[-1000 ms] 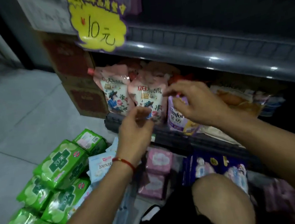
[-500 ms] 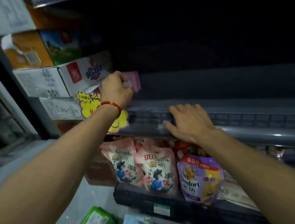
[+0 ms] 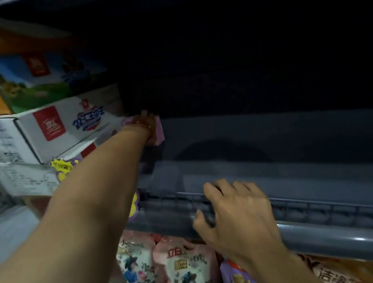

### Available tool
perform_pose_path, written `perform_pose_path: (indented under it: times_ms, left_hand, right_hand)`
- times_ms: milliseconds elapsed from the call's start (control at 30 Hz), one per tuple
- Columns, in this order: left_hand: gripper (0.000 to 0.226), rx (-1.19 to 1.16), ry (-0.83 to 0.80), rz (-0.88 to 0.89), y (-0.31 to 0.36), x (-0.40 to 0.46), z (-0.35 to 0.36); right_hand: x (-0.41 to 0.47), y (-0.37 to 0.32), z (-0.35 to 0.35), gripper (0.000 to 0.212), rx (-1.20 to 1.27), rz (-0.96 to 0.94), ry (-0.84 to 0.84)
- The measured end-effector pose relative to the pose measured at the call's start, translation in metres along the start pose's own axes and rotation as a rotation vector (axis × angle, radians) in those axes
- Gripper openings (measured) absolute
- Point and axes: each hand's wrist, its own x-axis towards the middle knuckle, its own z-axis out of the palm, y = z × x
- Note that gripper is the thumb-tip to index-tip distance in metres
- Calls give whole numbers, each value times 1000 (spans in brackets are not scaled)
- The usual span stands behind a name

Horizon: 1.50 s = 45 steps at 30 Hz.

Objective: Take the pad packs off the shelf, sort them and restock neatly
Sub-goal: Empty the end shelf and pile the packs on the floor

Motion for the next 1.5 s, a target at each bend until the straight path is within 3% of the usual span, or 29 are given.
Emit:
perform_pose_path:
  times_ms: [133,333,467,600,700,800,900,967,1100,1200,1367,1433,1500]
  left_hand:
    - [72,79,87,-5,-6,9,2]
    - [70,-5,199,60,-11,-16,-23]
    - [66,-494,316,114,-9,-65,-57]
    - [89,-1073,415,159,-10,-148,-70]
    - [67,-1340,431,159,-6,-220,-68]
    - [47,-1605,343,93,-2,-293,-51]
    - [38,-1793,139,-47,1,-354,-1]
    - [40,-1879,-48,-186,12,-391,44]
    - [31,-2033,-424,-606,46,-441,145]
    - [27,-2071,-632,-825,78,-476,211]
    - [21,-2057,-806,-1180,125,-528,289]
    - [22,-2060,-791,-1328,135,-539,307]
    - [37,-2094,-747,-1444,144,-543,313]
  right_hand:
    - [0,0,5,37,13,4,31]
    - [-1,-4,-1,37,-1,33,-5]
    - [-1,-3,-6,46,-33,27,-69]
    - [1,-3,-25,63,-52,24,-257]
    - [7,2,-44,64,118,66,-421]
    - [-14,3,-66,49,465,108,-236]
    - [-60,6,-82,30,701,198,-85]
    - [-94,13,-83,27,777,220,-196]
    - [-156,43,-71,33,631,143,-500]
    - [-192,68,-59,29,562,97,-662]
    - [-230,96,-28,16,553,122,-867]
    - [-235,101,-14,17,600,163,-923]
    - [-237,104,-1,17,606,154,-979]
